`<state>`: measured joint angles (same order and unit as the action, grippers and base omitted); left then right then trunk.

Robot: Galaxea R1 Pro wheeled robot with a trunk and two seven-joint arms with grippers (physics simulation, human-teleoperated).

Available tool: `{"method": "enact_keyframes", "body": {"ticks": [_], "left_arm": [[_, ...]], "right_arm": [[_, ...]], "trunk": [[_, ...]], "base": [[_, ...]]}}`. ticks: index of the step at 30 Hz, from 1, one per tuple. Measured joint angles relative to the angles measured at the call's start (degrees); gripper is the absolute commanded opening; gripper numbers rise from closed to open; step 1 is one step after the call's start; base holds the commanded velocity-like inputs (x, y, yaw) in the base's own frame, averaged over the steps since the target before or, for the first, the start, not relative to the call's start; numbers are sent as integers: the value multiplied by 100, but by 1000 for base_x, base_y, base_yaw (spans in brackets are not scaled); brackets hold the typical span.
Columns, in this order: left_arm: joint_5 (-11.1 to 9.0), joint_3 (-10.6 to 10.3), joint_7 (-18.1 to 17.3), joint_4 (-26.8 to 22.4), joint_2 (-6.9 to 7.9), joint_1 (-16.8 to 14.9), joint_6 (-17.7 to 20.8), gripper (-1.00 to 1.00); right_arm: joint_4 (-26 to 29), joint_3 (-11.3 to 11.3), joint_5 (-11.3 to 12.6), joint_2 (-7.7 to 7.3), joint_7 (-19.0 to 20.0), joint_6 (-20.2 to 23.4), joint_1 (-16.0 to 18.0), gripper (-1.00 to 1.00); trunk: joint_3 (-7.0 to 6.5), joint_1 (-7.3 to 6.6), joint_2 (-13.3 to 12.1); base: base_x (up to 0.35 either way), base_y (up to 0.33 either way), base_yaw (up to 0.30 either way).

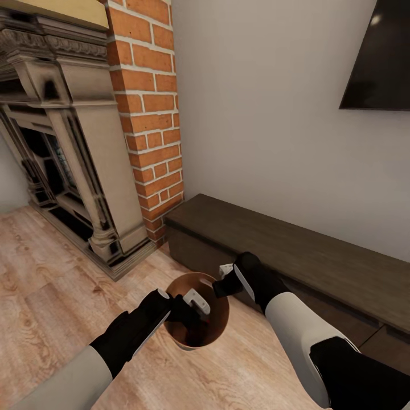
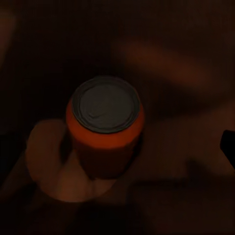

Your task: Put the three can of soda from the living room inside the tash can in the kitchen.

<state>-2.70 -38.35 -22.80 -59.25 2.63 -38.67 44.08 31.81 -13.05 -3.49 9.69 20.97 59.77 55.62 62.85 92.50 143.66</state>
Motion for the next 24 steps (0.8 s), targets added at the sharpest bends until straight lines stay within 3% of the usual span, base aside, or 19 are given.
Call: {"method": "enact_keyframes", "body": {"ticks": [6,11,13,16,17,18,19,21,22,23,24], "left_arm": [[-19,24,12,-106,33,18,-143,100],[-27,55,-22,-857,155,66,-127,100],[-50,60,-27,-1200,368,106,-111,100],[-106,69,-31,-1797,833,146,-71,100],[-125,72,-29,-1897,928,152,-57,100],[-405,143,-71,-2064,1105,161,10,100],[-425,200,-227,-2142,1190,164,23,100],[-386,151,-293,-2514,1528,217,13,100],[-196,778,-14,-2304,1588,257,-45,100],[-148,1361,6,-2302,1624,300,-68,100],[-158,1757,19,-2317,1655,413,-77,100]], "right_arm": [[-5,-1,-6,-9,-2,-2,0,-100],[-28,-2,-10,-21,-2,-2,-1,-100],[-57,-3,-19,-25,-2,-3,-1,-100],[-82,-2,-17,-34,-2,-3,0,-100],[-85,-2,-17,-35,-2,-3,1,-100],[-86,5,10,-35,2,-7,1,-100],[-88,10,94,-36,9,8,-1,-100],[-92,24,255,-47,17,20,-2,-100],[-91,14,202,-52,11,21,1,-100],[-96,0,49,-55,2,8,-1,-100],[-93,1,-108,-63,-10,-15,0,-100]], "trunk": [[0,0,0],[0,0,0],[0,0,0],[0,0,0],[0,0,0],[0,0,0],[0,0,0],[0,0,0],[0,1,0],[0,0,0],[0,0,0]], "base": [[0,0,0],[0,0,0],[0,0,0],[0,0,0],[0,0,0],[0,0,0],[0,0,0],[0,0,0],[0,0,0],[0,0,0],[0,0,0]]}}
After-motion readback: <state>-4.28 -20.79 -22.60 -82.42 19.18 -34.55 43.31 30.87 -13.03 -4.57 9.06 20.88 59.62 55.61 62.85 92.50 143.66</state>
